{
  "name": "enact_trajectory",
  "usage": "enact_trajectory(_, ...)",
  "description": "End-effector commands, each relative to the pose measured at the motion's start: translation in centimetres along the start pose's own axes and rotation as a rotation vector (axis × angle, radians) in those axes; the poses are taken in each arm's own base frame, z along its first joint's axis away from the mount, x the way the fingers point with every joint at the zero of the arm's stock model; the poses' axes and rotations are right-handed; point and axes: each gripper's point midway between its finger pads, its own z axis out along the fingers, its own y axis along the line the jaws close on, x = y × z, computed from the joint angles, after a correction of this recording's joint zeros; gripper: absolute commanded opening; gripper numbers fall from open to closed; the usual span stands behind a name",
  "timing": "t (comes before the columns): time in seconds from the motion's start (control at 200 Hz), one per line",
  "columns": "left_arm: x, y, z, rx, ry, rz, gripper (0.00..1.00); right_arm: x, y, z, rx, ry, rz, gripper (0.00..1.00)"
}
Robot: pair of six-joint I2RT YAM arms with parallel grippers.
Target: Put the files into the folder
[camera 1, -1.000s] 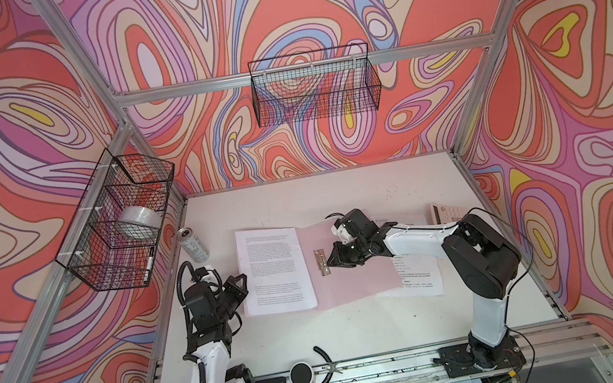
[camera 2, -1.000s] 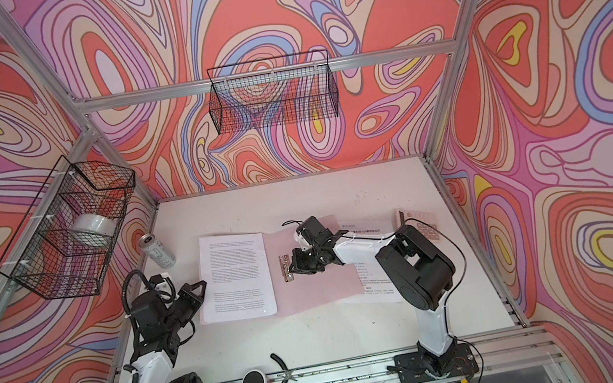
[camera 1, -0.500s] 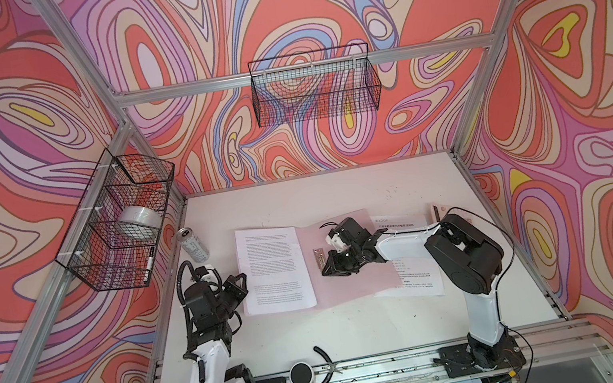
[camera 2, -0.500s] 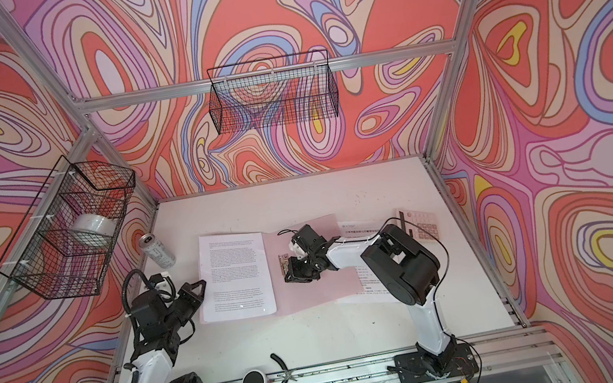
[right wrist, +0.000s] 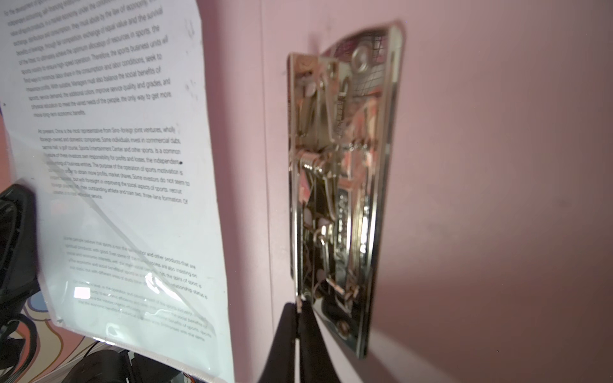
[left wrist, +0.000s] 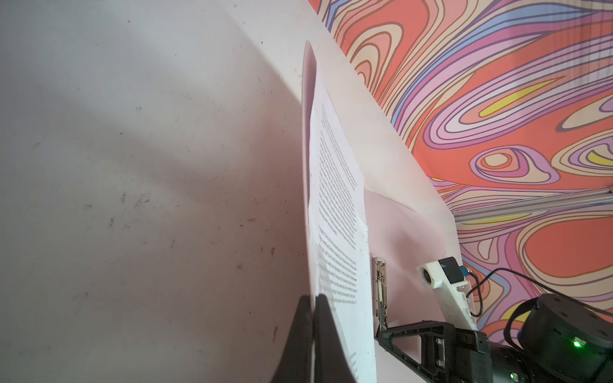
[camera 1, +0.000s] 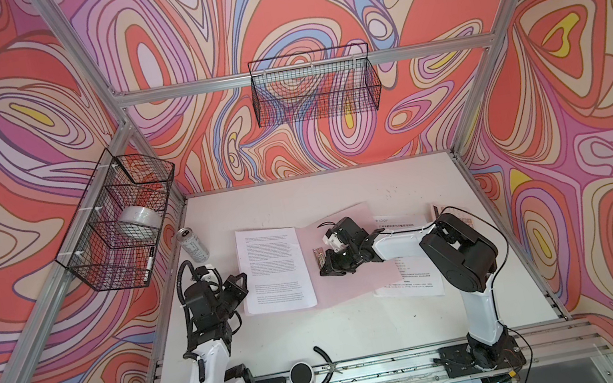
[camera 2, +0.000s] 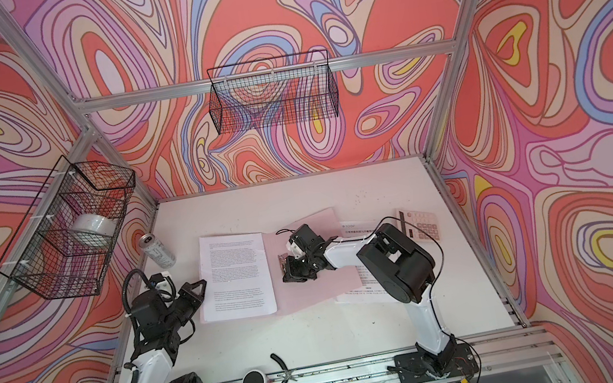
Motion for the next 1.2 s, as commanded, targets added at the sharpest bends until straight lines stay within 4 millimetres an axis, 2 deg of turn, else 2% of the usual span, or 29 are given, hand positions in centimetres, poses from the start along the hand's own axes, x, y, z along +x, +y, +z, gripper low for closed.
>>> enact_trajectory(0.0,-0.4,-0.1,-0.1,0.008,-0.023,0.038,0.00,0.5,-0.7,0.2,0.020,0.028,0.015,0.00)
enact_trajectory(0.13,-0.4,-0.2,-0.1,0.014,-0.021,0.042,0.00,0.8,-1.0,0.1,-0.007,0.052,0.047,0.00)
enact_trajectory(0.23,-0.3,-0.1,-0.1,0.007,-0.021,0.041,0.00,1.1,-2.2,0.5,-0.004,0.079,0.098,0.00)
enact_trajectory(0.336,-0.4,-0.1,-0.3,0.005,-0.029,0.041,0.00,1.5,-4.3,0.6,0.003,0.105,0.212,0.00)
enact_trajectory(0.466,-0.5,0.0,-0.5,-0.004,-0.040,0.042,0.00,2.8,-8.4,0.5,0.120,0.139,0.325,0.00)
enact_trajectory(0.551,-0.6,0.2,-0.6,-0.017,-0.045,0.042,0.00,3.7,-10.4,0.4,0.187,0.157,0.359,0.00)
enact_trajectory(0.656,-0.6,0.2,-0.7,-0.020,-0.051,0.041,0.00,3.8,-11.5,0.0,0.260,0.154,0.342,0.00)
enact_trajectory(0.741,-0.7,0.0,-0.7,-0.012,-0.054,0.042,0.00,3.5,-11.7,-0.3,0.297,0.151,0.317,0.00)
enact_trajectory(0.786,-0.7,0.1,-0.7,-0.013,-0.053,0.041,0.00,3.2,-11.0,-0.5,0.281,0.146,0.297,0.00)
enact_trajectory(0.866,-0.6,0.0,-0.6,-0.009,-0.042,0.040,0.00,1.5,-8.0,-1.2,0.167,0.094,0.252,0.00)
enact_trajectory(1.017,-0.5,0.1,-0.2,-0.010,-0.021,0.041,0.00,-0.8,-0.3,-3.1,-0.099,0.063,0.133,0.00)
enact_trajectory(1.112,-0.7,0.2,-0.1,-0.019,-0.027,0.044,0.00,-1.7,2.5,-4.7,-0.168,0.034,0.066,0.45)
enact_trajectory(1.192,-1.0,0.1,-0.2,-0.023,-0.035,0.045,0.00,-2.0,3.3,-5.9,-0.157,0.012,0.024,0.55)
